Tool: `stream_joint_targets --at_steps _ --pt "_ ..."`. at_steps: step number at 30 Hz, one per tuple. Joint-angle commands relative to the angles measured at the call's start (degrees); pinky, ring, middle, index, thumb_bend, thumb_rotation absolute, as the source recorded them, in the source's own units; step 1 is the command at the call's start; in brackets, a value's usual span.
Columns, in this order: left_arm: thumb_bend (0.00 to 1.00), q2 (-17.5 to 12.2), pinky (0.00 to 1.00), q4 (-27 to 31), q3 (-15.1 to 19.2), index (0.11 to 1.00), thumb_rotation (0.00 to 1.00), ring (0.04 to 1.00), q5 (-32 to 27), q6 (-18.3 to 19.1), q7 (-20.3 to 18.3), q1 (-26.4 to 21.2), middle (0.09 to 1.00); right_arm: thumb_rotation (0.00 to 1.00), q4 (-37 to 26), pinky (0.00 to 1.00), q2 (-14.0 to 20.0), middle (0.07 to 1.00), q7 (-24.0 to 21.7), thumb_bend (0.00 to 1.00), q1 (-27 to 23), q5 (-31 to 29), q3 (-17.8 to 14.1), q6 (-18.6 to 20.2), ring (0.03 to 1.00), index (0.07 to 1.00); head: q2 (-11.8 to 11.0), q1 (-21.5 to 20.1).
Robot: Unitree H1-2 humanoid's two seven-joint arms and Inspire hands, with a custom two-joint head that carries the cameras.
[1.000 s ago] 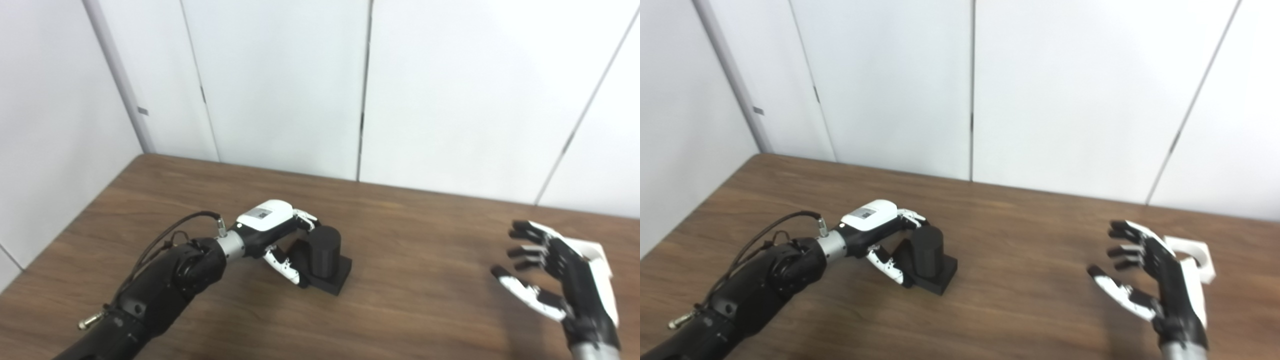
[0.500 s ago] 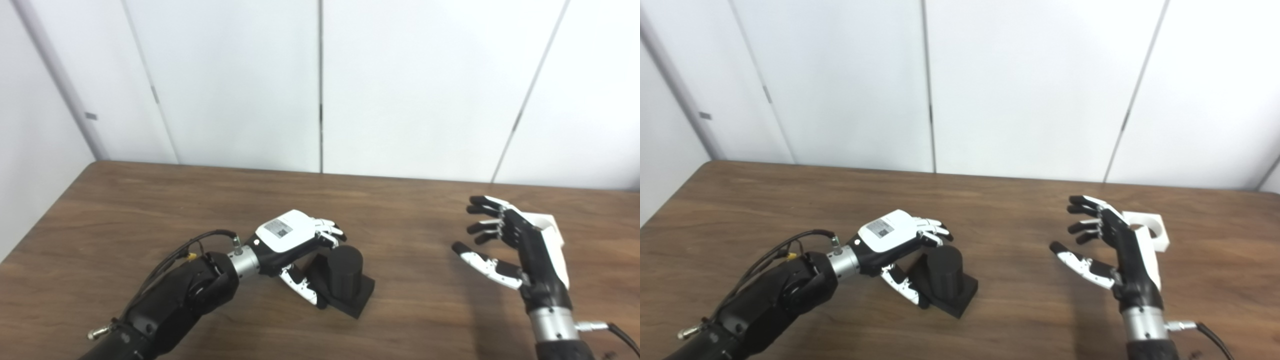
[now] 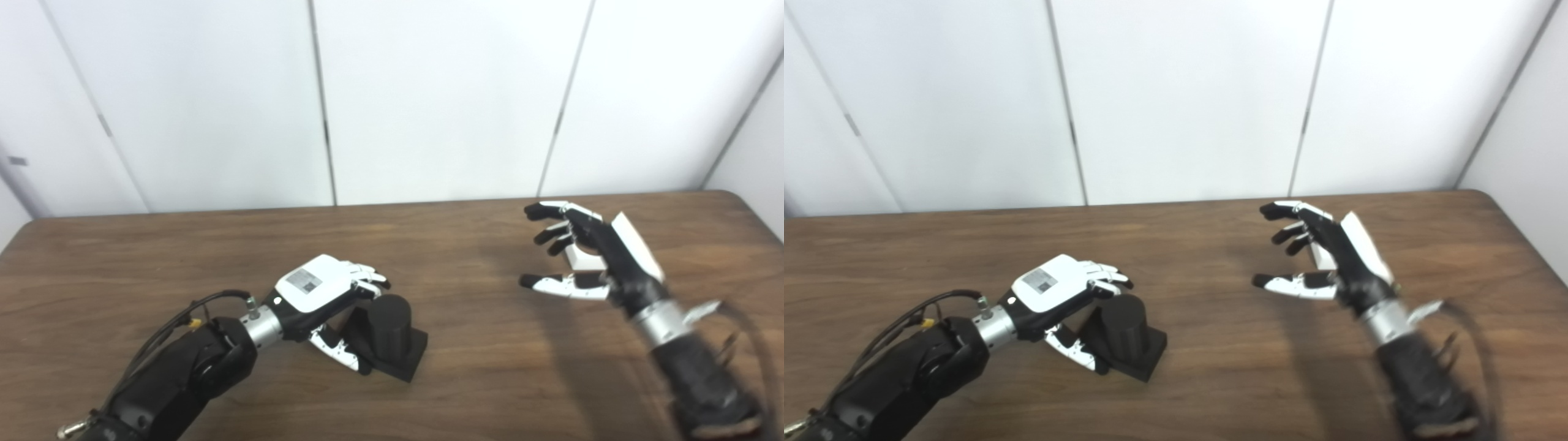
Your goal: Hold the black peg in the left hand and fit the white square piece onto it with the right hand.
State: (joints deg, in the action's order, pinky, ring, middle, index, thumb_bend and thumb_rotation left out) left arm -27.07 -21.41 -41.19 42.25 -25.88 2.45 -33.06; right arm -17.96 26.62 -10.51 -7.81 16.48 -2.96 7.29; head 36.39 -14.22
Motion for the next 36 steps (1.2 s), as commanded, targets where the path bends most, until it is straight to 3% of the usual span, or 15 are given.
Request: stream_joint_targets --at_steps 1,6,9,11,15,22,36 --pt "0.52 -0.26 0.79 -0.91 -4.03 0.490 0.07 0.851 3.75 -1.02 -4.53 2.50 0.834 0.04 -3.37 0.51 1.85 0.769 -1.89 0.72 -2.43 1.45 -0.09 3.08 0.668 0.739 -0.19 -0.78" --pt "0.52 -1.45 0.80 -0.83 -4.56 0.490 0.07 0.858 2.36 -1.02 -4.29 2.59 0.837 0.04 -5.77 0.61 5.94 0.811 -4.72 0.77 -4.74 12.78 2.22 12.60 0.756 0.758 -2.53 -6.66" --pt "0.52 -2.46 0.78 -0.95 -5.40 0.490 0.07 0.843 1.73 -1.03 -2.91 2.41 0.828 0.05 -4.43 0.62 8.61 0.854 -6.59 0.80 -6.84 17.47 3.40 13.68 0.790 0.776 -3.68 -8.96" --pt "0.52 -3.29 0.77 -1.31 -6.36 0.490 0.07 0.838 1.68 -1.04 -1.74 2.21 0.825 0.08 -3.62 0.64 10.68 0.874 -9.33 0.80 -8.68 22.92 5.46 15.64 0.806 0.790 -5.65 -12.26" --pt "0.52 -4.83 0.75 -1.77 -8.80 0.489 0.06 0.824 0.28 -1.04 0.64 1.84 0.807 0.12 -1.36 0.74 12.98 0.926 -13.41 0.82 -12.10 32.12 8.94 18.80 0.893 0.813 -7.73 -15.42" --pt "0.52 -6.40 0.76 -3.31 -12.19 0.489 0.06 0.824 -2.60 -1.04 3.14 0.94 0.809 0.07 3.57 0.82 13.86 0.939 -14.56 0.86 -15.08 34.45 9.48 17.59 0.922 0.815 -9.48 -18.03" --pt "0.52 -7.87 0.81 -8.30 -19.74 0.491 0.07 0.875 -3.96 -1.05 10.60 -2.01 0.855 0.06 10.83 0.80 13.42 0.936 -15.58 0.85 -18.91 35.25 10.55 16.86 0.919 0.821 -10.00 -18.79"
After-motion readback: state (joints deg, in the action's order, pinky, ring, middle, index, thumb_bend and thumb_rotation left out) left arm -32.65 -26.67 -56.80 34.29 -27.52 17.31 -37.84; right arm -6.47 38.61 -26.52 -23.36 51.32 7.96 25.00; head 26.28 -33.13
